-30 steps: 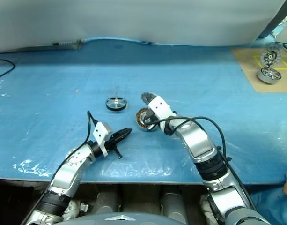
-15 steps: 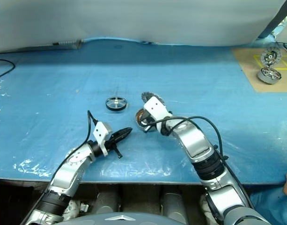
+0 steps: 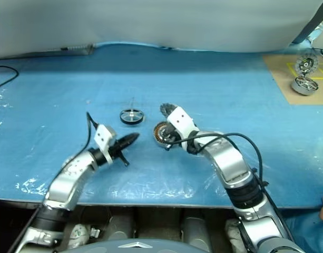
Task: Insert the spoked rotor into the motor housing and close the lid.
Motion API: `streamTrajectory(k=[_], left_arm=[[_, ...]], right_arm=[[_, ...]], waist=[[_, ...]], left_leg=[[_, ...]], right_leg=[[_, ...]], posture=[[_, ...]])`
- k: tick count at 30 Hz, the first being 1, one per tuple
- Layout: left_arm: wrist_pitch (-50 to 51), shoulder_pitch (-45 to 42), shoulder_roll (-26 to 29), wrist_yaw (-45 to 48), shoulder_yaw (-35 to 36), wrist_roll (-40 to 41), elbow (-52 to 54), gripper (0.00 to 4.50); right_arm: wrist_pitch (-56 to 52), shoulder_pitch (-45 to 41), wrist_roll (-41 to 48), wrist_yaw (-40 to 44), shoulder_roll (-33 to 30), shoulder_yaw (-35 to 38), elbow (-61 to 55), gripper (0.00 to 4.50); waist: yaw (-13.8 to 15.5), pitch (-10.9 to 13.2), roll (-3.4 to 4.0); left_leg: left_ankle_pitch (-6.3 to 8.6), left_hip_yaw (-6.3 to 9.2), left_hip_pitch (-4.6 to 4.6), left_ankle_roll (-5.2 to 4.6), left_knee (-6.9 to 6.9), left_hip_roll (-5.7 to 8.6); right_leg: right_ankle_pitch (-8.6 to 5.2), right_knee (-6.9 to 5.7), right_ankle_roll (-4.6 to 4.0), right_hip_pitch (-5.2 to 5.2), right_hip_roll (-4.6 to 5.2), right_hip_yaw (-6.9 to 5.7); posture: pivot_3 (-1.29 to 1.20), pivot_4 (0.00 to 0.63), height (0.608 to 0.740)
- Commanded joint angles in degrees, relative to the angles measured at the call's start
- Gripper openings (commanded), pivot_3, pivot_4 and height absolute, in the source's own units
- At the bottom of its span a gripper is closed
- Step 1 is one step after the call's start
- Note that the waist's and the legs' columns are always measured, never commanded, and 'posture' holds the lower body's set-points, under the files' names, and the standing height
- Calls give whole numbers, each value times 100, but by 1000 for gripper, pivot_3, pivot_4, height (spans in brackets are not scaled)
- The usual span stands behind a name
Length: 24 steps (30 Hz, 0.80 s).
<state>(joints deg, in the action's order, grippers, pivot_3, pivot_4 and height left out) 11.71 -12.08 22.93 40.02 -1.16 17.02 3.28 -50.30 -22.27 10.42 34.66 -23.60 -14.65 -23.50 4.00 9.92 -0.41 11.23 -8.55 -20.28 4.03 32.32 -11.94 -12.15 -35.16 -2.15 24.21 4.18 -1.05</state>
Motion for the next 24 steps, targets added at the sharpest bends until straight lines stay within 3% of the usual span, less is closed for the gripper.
streamTrajectory(k=[1,8,12,18,24], left_arm=[[718,-573,370,126,363,355,28,0],[1073,-2006,958,718,252,114,-1697,0],[770,-2669,953,982,73,-175,-2744,824],[296,-3212,860,1457,-92,-445,-3765,2961],[-360,-3754,746,1750,-215,-815,-4857,2961]], right_arm=[[455,341,150,93,-111,196,-349,17],[1221,850,169,-43,-37,484,-176,17],[1405,983,121,-155,-13,565,-74,0],[1464,1201,208,-264,-4,710,-187,0],[1533,1416,257,-250,-11,773,-240,0]], waist=[[1,0,0],[-11,0,0],[8,0,0],[17,0,0],[38,0,-1]], left_leg=[[0,0,0,0,0,1],[0,0,3,0,2,4],[-1,2,-3,1,0,4],[-1,9,-14,1,-4,5],[-1,15,-28,1,-4,4]], right_leg=[[0,0,0,0,0,0],[0,-4,0,0,0,2],[1,0,0,0,0,0],[1,12,0,1,0,-6],[3,22,1,1,1,-14]], posture=[[0,150,740],[0,150,740],[0,150,740],[0,150,740],[0,150,740]])
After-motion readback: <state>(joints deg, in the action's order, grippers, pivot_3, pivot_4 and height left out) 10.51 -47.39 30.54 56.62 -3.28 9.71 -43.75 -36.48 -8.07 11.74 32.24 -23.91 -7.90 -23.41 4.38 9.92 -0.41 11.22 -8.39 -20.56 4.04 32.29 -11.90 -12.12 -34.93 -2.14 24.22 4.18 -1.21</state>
